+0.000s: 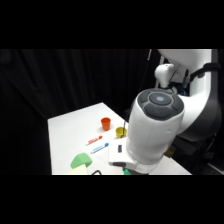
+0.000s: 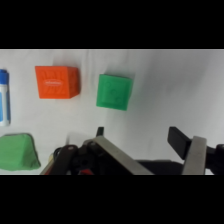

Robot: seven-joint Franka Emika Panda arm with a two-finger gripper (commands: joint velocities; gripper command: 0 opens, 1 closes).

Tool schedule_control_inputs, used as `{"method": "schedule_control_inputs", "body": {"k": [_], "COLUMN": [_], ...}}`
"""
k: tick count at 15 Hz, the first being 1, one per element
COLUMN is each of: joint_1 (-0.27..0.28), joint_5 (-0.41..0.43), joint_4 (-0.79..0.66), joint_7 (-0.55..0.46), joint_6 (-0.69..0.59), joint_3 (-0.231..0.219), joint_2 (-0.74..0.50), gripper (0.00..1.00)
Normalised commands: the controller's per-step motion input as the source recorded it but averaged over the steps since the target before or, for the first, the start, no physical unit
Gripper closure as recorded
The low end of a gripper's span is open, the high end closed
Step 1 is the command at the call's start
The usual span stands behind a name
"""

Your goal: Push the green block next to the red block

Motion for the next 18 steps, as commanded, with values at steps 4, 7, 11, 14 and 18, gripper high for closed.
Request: {"method": "schedule_control_inputs", "body": {"k": [4, 7, 11, 14, 18], "joint_1": [0.14, 0.143, 0.116, 0.056, 0.052], "joint_5": [0.072, 0.101, 0.099, 0.142, 0.139], "joint_4": [0.32, 0.29, 0.22, 0.18, 0.11], "joint_7": [0.04, 0.06, 0.05, 0.01, 0.02], "joint_6": [0.01, -0.03, -0.04, -0.06, -0.06], "joint_3": [-0.047, -0.034, -0.041, -0.027, -0.025], "joint_2": [0.25, 0.19, 0.14, 0.11, 0.06], "gripper": [0.0, 0.0, 0.0, 0.0, 0.0]}}
